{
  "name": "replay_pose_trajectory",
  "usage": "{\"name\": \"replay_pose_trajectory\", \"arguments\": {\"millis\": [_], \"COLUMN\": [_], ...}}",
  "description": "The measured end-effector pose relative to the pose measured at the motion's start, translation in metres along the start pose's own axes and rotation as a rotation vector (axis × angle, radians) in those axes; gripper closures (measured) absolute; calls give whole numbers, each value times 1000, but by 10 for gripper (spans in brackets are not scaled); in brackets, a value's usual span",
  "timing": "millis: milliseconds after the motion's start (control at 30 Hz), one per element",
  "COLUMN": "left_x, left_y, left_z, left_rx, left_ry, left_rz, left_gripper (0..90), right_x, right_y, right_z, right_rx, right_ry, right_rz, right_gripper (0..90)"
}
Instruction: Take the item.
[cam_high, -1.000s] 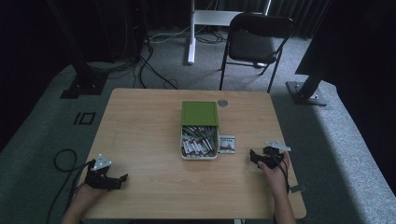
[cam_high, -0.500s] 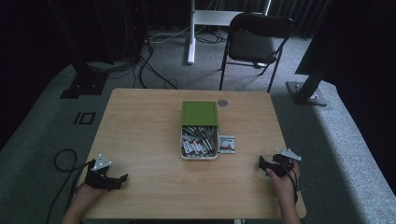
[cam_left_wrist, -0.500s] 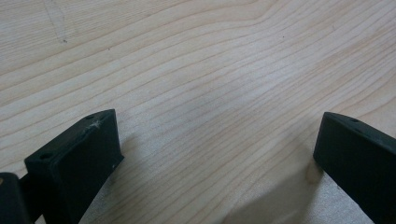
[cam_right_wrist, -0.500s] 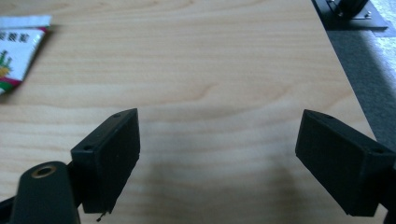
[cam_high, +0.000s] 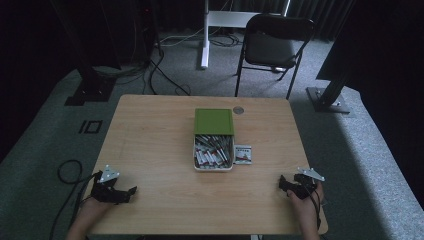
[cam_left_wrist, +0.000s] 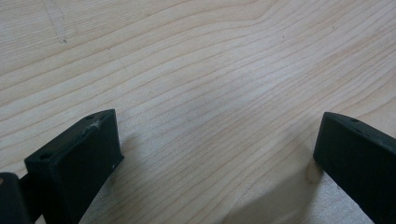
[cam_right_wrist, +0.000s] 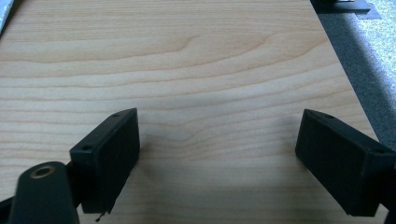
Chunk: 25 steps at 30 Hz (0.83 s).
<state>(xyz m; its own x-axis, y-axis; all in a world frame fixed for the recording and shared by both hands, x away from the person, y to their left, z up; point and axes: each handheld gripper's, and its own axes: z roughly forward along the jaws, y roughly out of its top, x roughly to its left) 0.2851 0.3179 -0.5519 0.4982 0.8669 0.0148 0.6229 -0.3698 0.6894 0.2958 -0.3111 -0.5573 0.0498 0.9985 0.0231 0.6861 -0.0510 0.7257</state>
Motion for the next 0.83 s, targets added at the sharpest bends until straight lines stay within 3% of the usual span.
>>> {"name": "replay_pose_trajectory", "arguments": {"millis": [200, 833], "left_x": [0, 0], "left_y": [0, 0], "left_z": [0, 0], "left_rx": [0, 0], "left_ry": [0, 0], "left_rz": [0, 0], "left_gripper": [14, 14], "right_x": [1, 1], "right_y": [-2, 3], "right_z": [-2, 4], "right_rx": [-1, 2], "right_ry": [27, 29], "right_rz": [-26, -30], "right_gripper": [135, 117]}}
